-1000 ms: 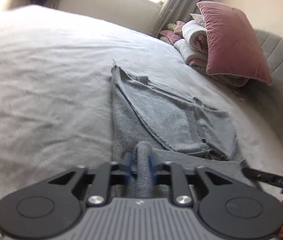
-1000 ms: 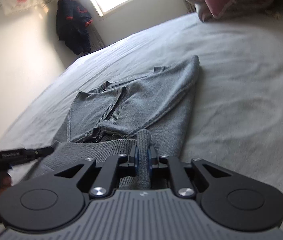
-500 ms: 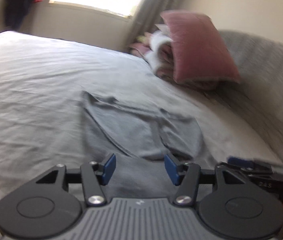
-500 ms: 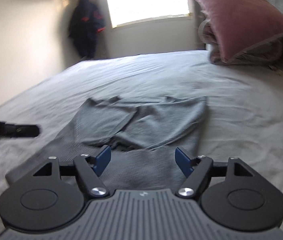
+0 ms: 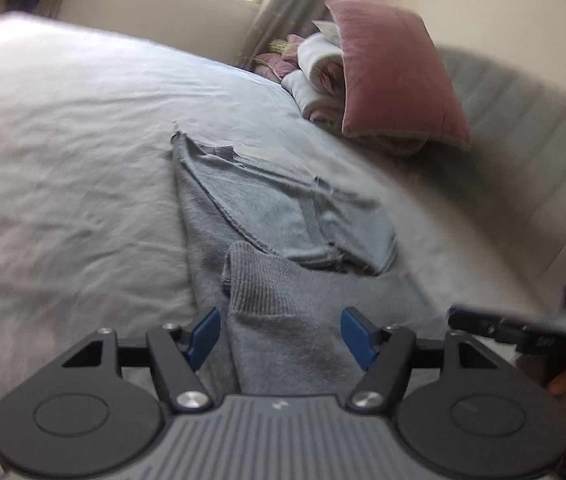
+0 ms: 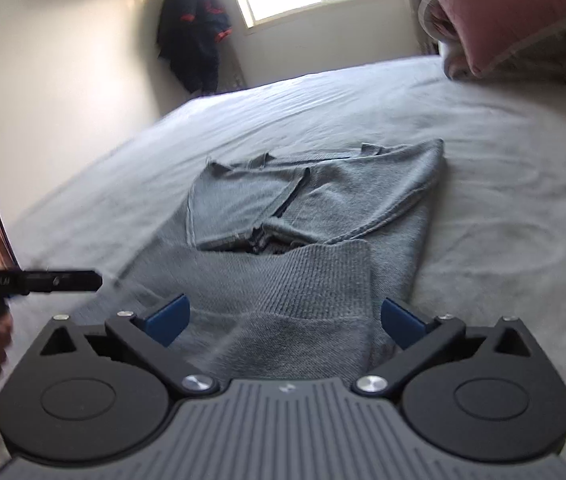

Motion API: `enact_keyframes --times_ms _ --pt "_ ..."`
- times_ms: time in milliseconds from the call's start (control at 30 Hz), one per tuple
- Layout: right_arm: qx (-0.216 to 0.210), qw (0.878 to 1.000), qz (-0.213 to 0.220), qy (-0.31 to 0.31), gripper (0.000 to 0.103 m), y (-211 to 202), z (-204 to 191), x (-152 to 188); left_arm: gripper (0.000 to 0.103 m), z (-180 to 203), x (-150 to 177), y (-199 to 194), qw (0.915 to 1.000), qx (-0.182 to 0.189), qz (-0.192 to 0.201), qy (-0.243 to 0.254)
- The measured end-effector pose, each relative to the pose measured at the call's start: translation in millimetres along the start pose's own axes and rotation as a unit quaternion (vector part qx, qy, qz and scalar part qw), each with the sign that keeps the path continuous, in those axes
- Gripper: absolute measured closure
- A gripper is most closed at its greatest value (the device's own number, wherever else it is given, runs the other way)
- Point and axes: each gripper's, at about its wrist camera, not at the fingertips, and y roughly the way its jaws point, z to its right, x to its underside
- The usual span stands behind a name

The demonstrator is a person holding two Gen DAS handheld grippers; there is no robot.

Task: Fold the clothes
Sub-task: 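Lay the hem on the sweater body and open both grippers, then grasp the new folded edge with both grippers side by side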

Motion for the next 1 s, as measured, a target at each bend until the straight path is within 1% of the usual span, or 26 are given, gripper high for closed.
enact_keyframes --times_ms 67,133,267,367,400,467,533,567,600,633,667,700,733,800,833,900,1000 --pt "-0.011 0.999 -0.008 0.042 0.0 -8.7 9.7 -3.0 0.028 -11.7 0.1 -6.0 0.999 0.009 -0.011 -0.043" --pt "-0.022 0.996 -0.025 0.085 0.0 -16.2 20.1 -2.9 0.026 -23.2 1.1 -10.4 0.9956 0.02 -0.028 -0.087" --pt "-0.066 0.983 -0.068 0.158 0.0 -30.6 37.4 1.5 0.026 -42.2 8.3 -18.0 0.9827 0.064 -0.063 -0.162" --pt "-0.093 0.972 -0.088 0.195 0.0 -41.7 47.6 6.7 0.028 -50.2 16.2 -21.5 0.9734 0.078 -0.09 -0.196" --pt "-0.099 0.969 -0.093 0.208 0.0 -44.9 51.1 8.6 0.032 -52.3 19.4 -23.0 0.9703 0.082 -0.096 -0.206" --pt "-0.108 0.962 -0.096 0.233 0.0 -50.9 58.6 12.4 0.036 -54.7 24.8 -27.6 0.9661 0.095 -0.1 -0.218" --pt "-0.112 0.955 -0.098 0.258 0.002 -54.9 65.1 17.1 0.045 -55.2 29.1 -29.7 0.9634 0.103 -0.1 -0.227" --pt "-0.111 0.951 -0.1 0.27 0.004 -55.7 68.2 19.4 0.056 -54.0 29.7 -30.4 0.9641 0.101 -0.098 -0.225" --pt "-0.107 0.949 -0.103 0.279 0.011 -56.5 70.5 21.3 0.068 -52.2 29.9 -31.2 0.9657 0.096 -0.095 -0.222" --pt "-0.1 0.949 -0.102 0.282 0.018 -57.3 70.8 22.0 0.072 -48.8 28.6 -32.0 0.9688 0.096 -0.09 -0.21" --pt "-0.09 0.95 -0.098 0.282 0.022 -58.5 70.0 21.6 0.077 -44.5 26.4 -32.8 0.9726 0.097 -0.084 -0.194" --pt "-0.078 0.954 -0.09 0.277 0.035 -60.3 67.6 20.4 0.08 -40.2 24.2 -33.5 0.9762 0.098 -0.077 -0.178" --pt "-0.06 0.959 -0.077 0.265 0.048 -62.6 62.8 17.7 0.081 -35.4 22.6 -32.4 0.9788 0.1 -0.072 -0.163" --pt "-0.036 0.97 -0.053 0.236 0.051 -63.6 49.4 11.9 0.082 -25.7 20.5 -26.8 0.9822 0.104 -0.068 -0.141" --pt "-0.035 0.973 -0.047 0.224 0.054 -62.4 42.5 9.7 0.082 -21.6 19.9 -22.8 0.9831 0.105 -0.069 -0.133" --pt "-0.05 0.976 -0.046 0.207 0.055 -57.6 29.1 6.2 0.082 -14.7 19.3 -13.2 0.985 0.097 -0.078 -0.119" --pt "-0.064 0.98 -0.059 0.178 0.055 -45.5 10.6 5.5 0.083 -11.9 21.9 -1.2 0.9868 0.068 -0.101 -0.107"
